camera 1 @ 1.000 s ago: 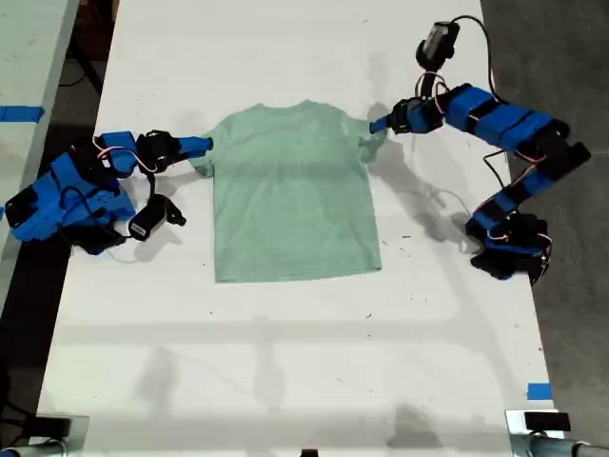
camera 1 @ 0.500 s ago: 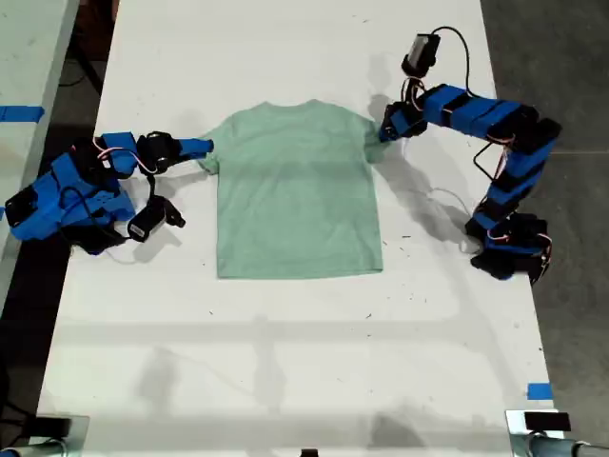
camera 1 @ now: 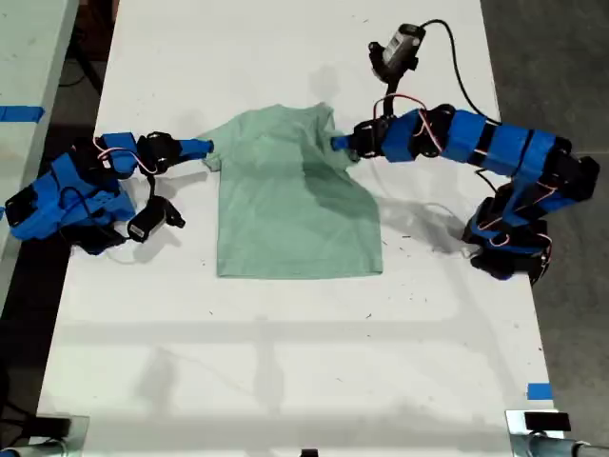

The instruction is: Fold t shirt

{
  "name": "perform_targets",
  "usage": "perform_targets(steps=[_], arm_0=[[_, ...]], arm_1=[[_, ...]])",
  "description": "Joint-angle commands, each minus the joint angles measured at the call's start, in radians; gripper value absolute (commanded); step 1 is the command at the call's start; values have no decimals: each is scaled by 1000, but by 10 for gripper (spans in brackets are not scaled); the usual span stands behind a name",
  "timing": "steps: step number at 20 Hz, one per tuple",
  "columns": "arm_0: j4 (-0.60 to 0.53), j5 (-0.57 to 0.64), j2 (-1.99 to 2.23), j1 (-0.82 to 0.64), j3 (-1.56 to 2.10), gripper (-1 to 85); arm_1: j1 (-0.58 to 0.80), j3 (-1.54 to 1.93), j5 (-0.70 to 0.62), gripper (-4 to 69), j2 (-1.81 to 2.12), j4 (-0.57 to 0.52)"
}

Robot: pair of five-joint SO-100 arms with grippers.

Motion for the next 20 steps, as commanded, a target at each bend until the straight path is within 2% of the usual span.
perform_targets(steps=[1,4,6,9,13,15,16,17,20], arm_0=[[-6,-14,9,8,43,85],[-5,-14,9,9,43,87],[-3,-14,9,9,43,88],[-3,-14,9,14,43,87],[-3,-14,9,14,43,88],[-3,-14,9,11,43,88],[-3,-14,9,11,43,87],[-3,-14,9,6,43,87],[0,-20,9,-5,43,86]], arm_1=[[-51,-77,17,2,-132,-110],[-130,-268,5,22,-423,-141],[-181,-494,-40,185,-603,-55],[-175,-641,-86,208,-604,117],[-101,-451,-114,208,-272,293],[-89,-173,-101,205,-26,267],[-91,17,-78,150,110,210],[-101,229,-43,0,252,138],[-146,828,25,2,696,-48]])
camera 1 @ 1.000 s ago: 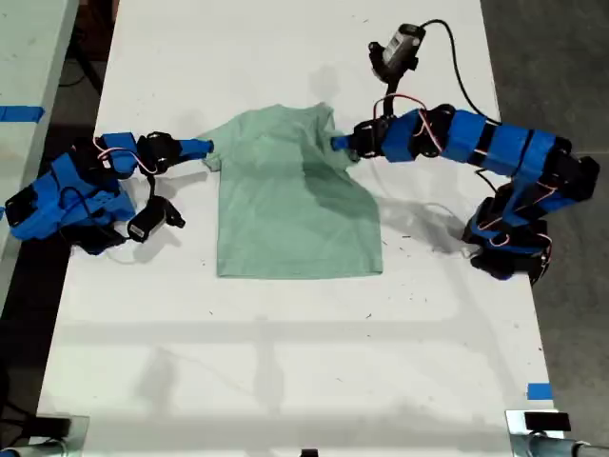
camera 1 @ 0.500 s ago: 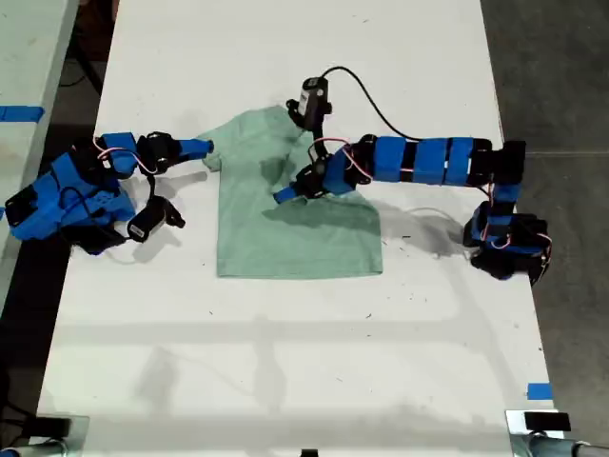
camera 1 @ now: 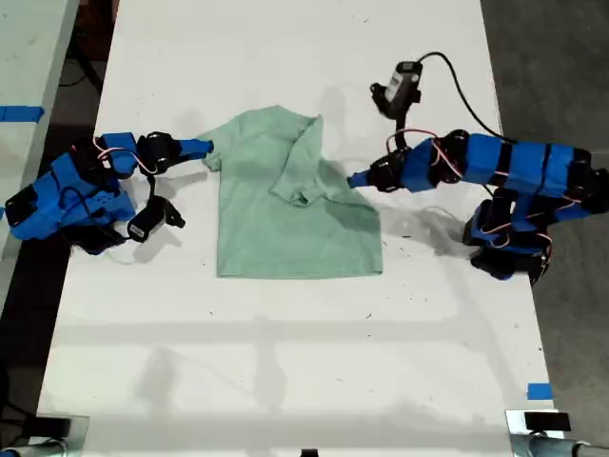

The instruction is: Fold t shirt

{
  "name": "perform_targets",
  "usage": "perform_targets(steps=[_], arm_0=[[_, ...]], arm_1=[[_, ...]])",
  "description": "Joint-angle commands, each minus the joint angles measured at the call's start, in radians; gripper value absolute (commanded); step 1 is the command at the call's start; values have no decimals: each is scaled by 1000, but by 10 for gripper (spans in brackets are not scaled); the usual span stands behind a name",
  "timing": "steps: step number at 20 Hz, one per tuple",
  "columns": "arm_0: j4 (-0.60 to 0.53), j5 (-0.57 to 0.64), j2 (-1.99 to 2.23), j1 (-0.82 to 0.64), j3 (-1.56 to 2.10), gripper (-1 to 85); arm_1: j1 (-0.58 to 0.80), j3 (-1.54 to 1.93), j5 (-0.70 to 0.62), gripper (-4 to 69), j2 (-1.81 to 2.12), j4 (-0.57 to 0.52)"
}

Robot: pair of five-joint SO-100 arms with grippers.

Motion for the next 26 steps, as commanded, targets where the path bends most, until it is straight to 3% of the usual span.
perform_targets(steps=[1,2,4,5,6,8,14,26], arm_0=[[3,-23,9,-8,43,95],[9,-25,9,-9,43,105],[57,-25,9,-8,43,104],[141,-72,8,-5,43,109],[169,-186,-3,43,43,93],[169,-106,-5,130,43,95],[169,-104,-5,310,43,95],[169,-104,-5,367,43,95]], arm_1=[[-44,555,37,2,492,-132],[-55,698,41,2,698,-94],[-46,871,6,5,1150,195],[-29,848,34,5,1127,262],[-23,859,32,5,1140,252],[0,865,60,5,1138,255],[6,867,115,5,1138,302],[8,867,135,5,1138,311]])
